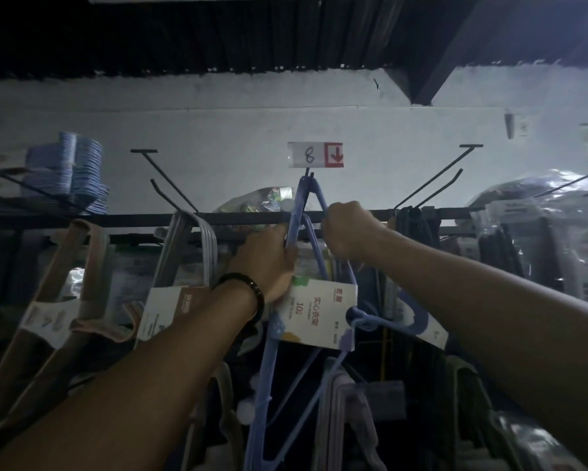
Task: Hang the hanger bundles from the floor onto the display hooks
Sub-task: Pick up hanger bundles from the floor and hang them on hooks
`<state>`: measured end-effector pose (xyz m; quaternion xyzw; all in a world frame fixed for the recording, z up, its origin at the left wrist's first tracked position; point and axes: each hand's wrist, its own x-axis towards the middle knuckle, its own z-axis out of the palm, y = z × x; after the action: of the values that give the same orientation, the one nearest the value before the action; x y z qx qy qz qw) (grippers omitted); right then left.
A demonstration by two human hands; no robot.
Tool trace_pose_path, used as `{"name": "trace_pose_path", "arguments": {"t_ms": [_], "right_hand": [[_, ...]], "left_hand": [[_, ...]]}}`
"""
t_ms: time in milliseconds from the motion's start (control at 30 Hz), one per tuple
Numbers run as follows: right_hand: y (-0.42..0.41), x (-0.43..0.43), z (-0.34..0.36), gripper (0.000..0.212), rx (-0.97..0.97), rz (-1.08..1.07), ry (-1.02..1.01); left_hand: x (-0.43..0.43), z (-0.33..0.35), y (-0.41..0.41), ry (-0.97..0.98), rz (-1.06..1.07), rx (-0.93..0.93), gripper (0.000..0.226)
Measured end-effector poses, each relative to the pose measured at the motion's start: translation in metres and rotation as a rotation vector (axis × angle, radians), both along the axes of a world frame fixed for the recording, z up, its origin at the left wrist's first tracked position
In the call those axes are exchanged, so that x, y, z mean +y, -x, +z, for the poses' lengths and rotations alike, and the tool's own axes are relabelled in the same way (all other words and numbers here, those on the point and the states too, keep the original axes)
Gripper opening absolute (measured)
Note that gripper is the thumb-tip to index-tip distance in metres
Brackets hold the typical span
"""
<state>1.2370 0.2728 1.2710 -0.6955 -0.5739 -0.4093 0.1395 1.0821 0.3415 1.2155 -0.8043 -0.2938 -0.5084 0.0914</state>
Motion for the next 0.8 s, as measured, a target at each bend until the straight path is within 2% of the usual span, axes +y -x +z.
{"name": "trace_pose_path", "arguments": {"t_ms": [67,100,200,267,400,467,567,600,633,733,800], "right_hand": [[-0.003,0.01,-0.002,0.024,0.102,0.031,0.063],[-0.006,0.016,-0.002,0.026,0.09,0.05,0.1],[-0.009,0.031,-0.005,0.032,0.15,0.091,0.136],[-0.013,0.041,-0.005,0.035,0.206,0.11,0.142],[-0.034,0.062,-0.004,0.044,0.492,0.312,0.218],[-0.044,0.075,-0.007,0.042,0.468,0.359,0.2],[-0.047,0.081,-0.016,0.025,0.224,0.247,0.225],[-0.05,0.085,-0.018,0.026,0.148,0.219,0.231],[-0.051,0.086,-0.019,0.037,0.078,0.193,0.218],[-0.048,0.07,-0.026,0.042,0.155,0.177,0.251],[-0.048,0.059,-0.029,0.053,0.24,0.223,0.203]], "left_hand": [[0.005,-0.004,-0.002,0.005,0.128,0.071,0.016],[0.006,-0.008,-0.004,0.002,0.161,0.086,0.019],[0.008,-0.027,-0.015,-0.058,0.234,0.138,0.059],[0.009,-0.042,-0.025,-0.126,0.299,0.217,0.073],[0.016,-0.052,-0.034,0.075,0.321,0.33,0.103],[0.023,-0.049,-0.035,0.139,0.394,0.376,0.103],[0.026,-0.041,-0.037,0.292,0.31,0.292,0.095],[0.025,-0.039,-0.038,0.311,0.296,0.288,0.092],[0.022,-0.037,-0.039,0.281,0.333,0.321,0.091],[0.01,-0.032,-0.039,0.233,0.409,0.414,0.088],[-0.003,-0.029,-0.034,0.24,0.403,0.427,0.059]]}}
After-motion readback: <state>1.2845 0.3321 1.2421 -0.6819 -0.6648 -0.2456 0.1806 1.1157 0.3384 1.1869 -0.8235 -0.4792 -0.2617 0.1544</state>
